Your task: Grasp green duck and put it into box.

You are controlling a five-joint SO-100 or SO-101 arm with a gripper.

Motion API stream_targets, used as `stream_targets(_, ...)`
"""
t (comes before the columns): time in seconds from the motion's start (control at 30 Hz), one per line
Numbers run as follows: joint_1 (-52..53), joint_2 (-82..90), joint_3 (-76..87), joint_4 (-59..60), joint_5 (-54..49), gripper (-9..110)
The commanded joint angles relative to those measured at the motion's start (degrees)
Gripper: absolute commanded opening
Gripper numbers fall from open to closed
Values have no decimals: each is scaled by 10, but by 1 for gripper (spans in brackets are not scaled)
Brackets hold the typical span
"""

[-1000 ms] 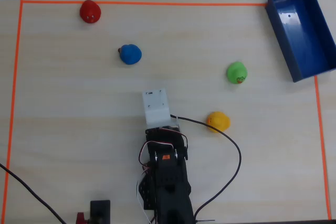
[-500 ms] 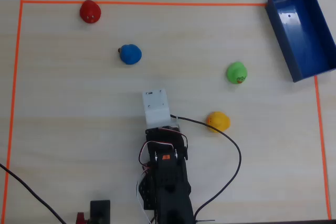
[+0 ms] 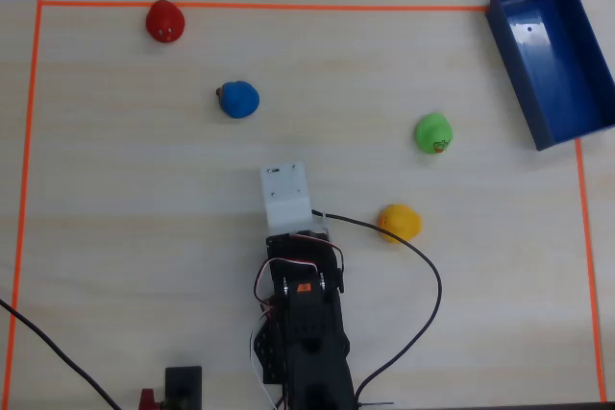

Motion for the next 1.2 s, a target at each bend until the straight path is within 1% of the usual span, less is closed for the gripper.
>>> stream_targets(0.0, 2, -3, 4, 12, -1, 4)
stream_targets(0.33, 3, -3, 4, 11, -6, 3)
stream_targets(0.47, 17, -11, 4, -9, -34, 0)
stream_targets(0.63, 46, -124, -40, -149, -40, 0)
stream_targets(0.8, 68, -258, -174, -272, -40, 1)
stream_targets(0.87, 86, -330, -244, -341, -37, 1)
stream_targets(0.97, 120, -456, -367, -468, 14, 2)
stream_targets(1.07, 158, -577, -509, -561, 81, 4)
stream_targets(1.17, 206, -677, -607, -683, 132, 7)
